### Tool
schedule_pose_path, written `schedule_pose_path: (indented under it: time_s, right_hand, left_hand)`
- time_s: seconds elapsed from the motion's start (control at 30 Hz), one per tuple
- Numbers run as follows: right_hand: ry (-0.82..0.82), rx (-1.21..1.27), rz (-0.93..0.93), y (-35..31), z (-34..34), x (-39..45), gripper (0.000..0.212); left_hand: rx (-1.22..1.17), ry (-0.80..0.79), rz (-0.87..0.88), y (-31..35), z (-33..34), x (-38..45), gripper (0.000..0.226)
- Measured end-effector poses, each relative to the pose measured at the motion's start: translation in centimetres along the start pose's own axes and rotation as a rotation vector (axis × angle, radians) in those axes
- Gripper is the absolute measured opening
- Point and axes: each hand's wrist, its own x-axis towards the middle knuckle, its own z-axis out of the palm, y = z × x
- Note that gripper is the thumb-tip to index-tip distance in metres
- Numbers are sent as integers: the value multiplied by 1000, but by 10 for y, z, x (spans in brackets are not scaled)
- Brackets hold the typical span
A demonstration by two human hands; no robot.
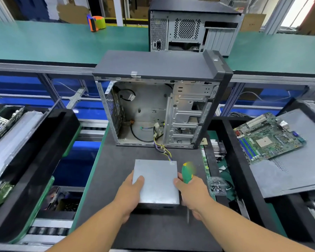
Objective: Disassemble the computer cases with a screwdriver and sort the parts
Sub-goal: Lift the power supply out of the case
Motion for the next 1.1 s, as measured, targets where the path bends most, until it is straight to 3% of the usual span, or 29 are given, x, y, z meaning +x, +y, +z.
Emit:
schedule_pose_path:
  time_s: [0.1,0.23,0.43,0.53,0.6,0.77,0.8,0.87,0.93,1.03,1.1]
  right_hand:
    - [-25,85,58,-6,-8,2,13]
    - [48,117,-36,-14,-22,0,12]
    - [90,3,-158,-37,-47,-9,33]
    - [39,-26,-130,-48,-53,-12,30]
    - [-43,48,-59,-53,-53,-14,12]
    - [-276,139,-75,-66,-52,-21,76]
    - [-318,145,-92,-68,-51,-23,76]
    - [-426,259,-58,-73,-51,-30,52]
    - [-610,528,128,-79,-51,-37,36]
    - [-890,853,272,-88,-53,-46,55]
    - [-933,821,226,-96,-45,-55,61]
  left_hand:
    - [-16,30,-10,-1,1,-5,32]
    - [-41,203,-23,-5,1,-11,59]
    - [7,445,155,-7,10,-27,43]
    - [53,511,264,1,16,-39,37]
    - [66,544,304,4,18,-49,34]
    - [60,594,324,-4,22,-69,29]
    - [56,601,324,-7,22,-73,28]
    - [49,611,316,-12,21,-77,28]
    - [25,624,312,-12,19,-81,26]
    - [3,627,334,-7,12,-81,25]
    - [-3,613,342,-6,4,-80,25]
